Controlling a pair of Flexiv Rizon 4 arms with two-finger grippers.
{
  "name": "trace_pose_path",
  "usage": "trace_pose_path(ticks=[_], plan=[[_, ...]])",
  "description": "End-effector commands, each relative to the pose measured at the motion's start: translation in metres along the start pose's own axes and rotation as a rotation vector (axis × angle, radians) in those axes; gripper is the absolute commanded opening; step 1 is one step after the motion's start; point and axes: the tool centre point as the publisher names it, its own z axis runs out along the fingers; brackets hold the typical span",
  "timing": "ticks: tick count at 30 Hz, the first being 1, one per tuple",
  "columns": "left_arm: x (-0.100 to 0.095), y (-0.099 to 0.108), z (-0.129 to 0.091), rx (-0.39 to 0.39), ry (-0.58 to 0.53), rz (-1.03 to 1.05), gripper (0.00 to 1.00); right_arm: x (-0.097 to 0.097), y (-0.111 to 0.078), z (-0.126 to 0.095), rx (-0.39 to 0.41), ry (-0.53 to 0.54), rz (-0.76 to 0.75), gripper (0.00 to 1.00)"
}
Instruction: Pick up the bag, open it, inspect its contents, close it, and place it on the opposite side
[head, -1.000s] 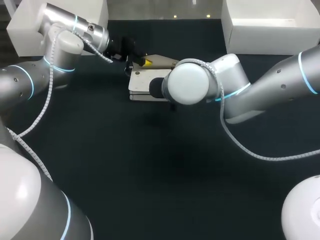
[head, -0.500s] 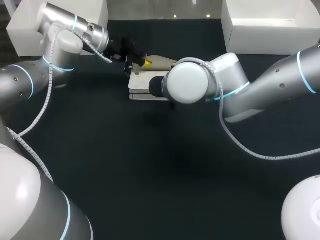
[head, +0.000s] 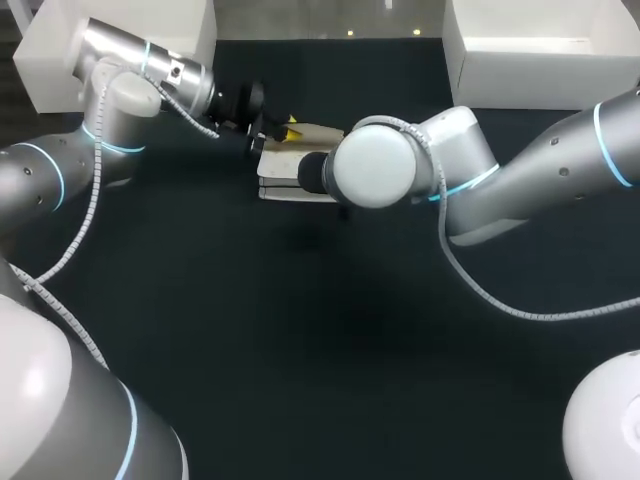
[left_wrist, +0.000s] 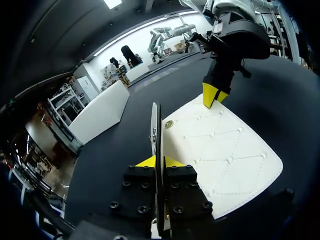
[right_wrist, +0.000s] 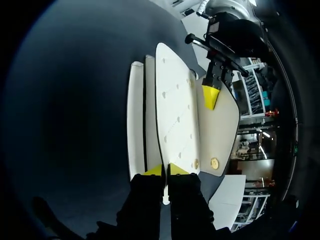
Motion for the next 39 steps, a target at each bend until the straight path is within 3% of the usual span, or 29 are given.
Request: trace_pose_path(ticks=[1,8,10,13,15,19,21,23,26,39], plan=[[0.017,-0.005,0.002,-0.012,-0.055,0.050,0.00,0.001,0.001,0.002,0.003,-0.005,0.001,0.00],[0.018,-0.010,0.003,-0.047,-0.062,0.067,0.00,0.001,0.001,0.002,0.003,-0.005,0.001,0.00],[0.015,-0.013,0.000,-0.055,-0.066,0.061,0.22,0.001,0.001,0.002,0.003,-0.005,0.001,0.00],[0.012,-0.018,-0.005,-0.071,-0.078,0.062,0.33,0.001,0.001,0.002,0.003,-0.005,0.001,0.00],[0.010,-0.021,-0.009,-0.072,-0.086,0.064,0.35,0.001,0.001,0.002,0.003,-0.005,0.001,0.00],[0.008,-0.025,-0.016,-0.078,-0.103,0.074,0.29,0.001,0.001,0.002,0.003,-0.005,0.001,0.00],[0.006,-0.025,-0.017,-0.081,-0.107,0.075,0.20,0.001,0.001,0.002,0.003,-0.005,0.001,0.00],[0.005,-0.025,-0.018,-0.085,-0.111,0.078,0.00,0.001,0.001,0.002,0.003,-0.005,0.001,0.00],[0.006,-0.025,-0.017,-0.084,-0.110,0.095,0.00,0.001,0.001,0.002,0.003,-0.005,0.001,0.00],[0.046,-0.014,-0.009,-0.047,-0.081,0.098,0.00,0.001,0.001,0.002,0.003,-0.005,0.001,0.00]])
